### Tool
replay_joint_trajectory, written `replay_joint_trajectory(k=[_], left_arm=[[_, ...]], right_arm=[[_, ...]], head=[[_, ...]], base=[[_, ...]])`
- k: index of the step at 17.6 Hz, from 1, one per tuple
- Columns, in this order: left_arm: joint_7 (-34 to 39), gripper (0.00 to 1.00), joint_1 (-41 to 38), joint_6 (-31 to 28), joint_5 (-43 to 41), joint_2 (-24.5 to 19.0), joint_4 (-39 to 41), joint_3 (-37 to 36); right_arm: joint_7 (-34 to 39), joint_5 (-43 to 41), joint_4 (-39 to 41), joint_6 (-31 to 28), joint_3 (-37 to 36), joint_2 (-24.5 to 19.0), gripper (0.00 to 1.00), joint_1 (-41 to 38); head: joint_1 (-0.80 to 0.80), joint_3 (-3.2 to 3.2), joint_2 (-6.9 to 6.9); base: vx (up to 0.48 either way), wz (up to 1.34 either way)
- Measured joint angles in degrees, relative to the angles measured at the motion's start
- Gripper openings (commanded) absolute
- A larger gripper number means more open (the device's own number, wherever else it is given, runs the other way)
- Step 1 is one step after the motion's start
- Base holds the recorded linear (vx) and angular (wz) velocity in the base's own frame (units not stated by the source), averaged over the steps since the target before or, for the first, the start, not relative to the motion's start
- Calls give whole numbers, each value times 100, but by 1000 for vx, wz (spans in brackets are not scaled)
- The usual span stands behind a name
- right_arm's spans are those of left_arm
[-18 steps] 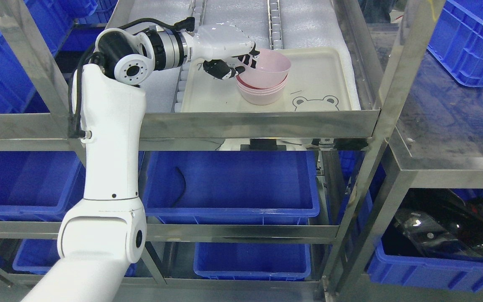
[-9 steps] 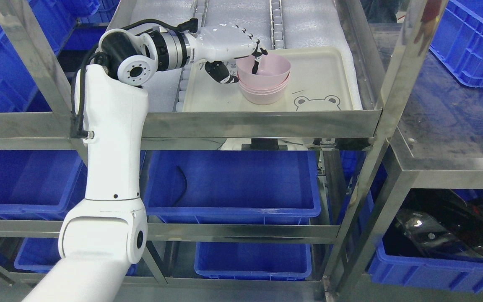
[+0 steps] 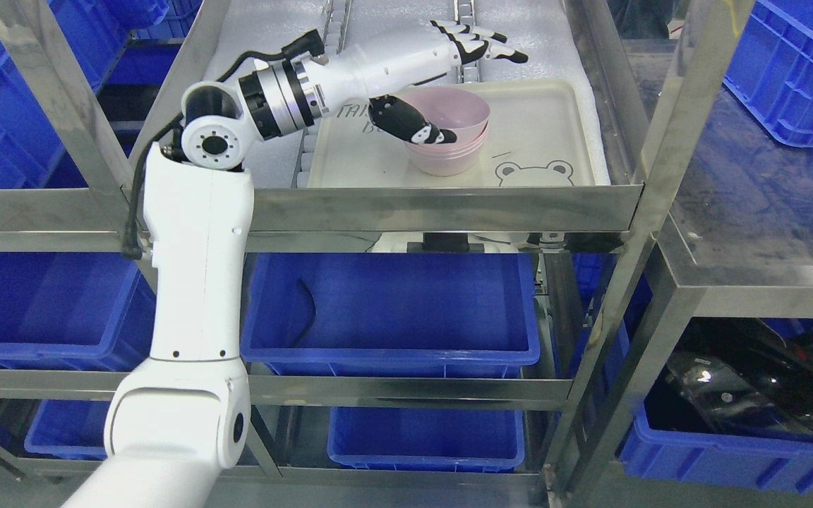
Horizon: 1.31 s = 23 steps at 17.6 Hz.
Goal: Stack pink IKEA bowl on shelf middle layer
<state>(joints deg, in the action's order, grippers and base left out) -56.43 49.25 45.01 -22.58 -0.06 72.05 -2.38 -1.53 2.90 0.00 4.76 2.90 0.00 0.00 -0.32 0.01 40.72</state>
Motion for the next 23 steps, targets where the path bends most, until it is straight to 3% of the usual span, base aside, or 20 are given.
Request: replay_joint_trajectory(k=[8, 15, 17, 22, 23], left_arm=[[121, 91, -1716, 0, 881, 3, 534, -1450], [198, 93, -3647, 0, 1053, 4, 554, -1751], [653, 93, -4043, 2, 1116, 5, 378, -1659], [2970, 95, -4587, -10, 1618, 5, -183, -1319], [3363, 96, -4654, -264, 1808, 5, -263, -1256]], right_arm=[[-1, 0, 0, 0, 0, 0, 100, 0], [-2, 0, 0, 0, 0, 0, 100, 0], [-2, 0, 0, 0, 0, 0, 100, 0], [-20, 0, 0, 0, 0, 0, 100, 0], [-21, 0, 0, 0, 0, 0, 100, 0]], head=[[0, 0, 0], [0, 0, 0], [0, 0, 0], [0, 0, 0], [0, 0, 0]], base=[[0, 0], [0, 0], [0, 0], [0, 0], [0, 0]])
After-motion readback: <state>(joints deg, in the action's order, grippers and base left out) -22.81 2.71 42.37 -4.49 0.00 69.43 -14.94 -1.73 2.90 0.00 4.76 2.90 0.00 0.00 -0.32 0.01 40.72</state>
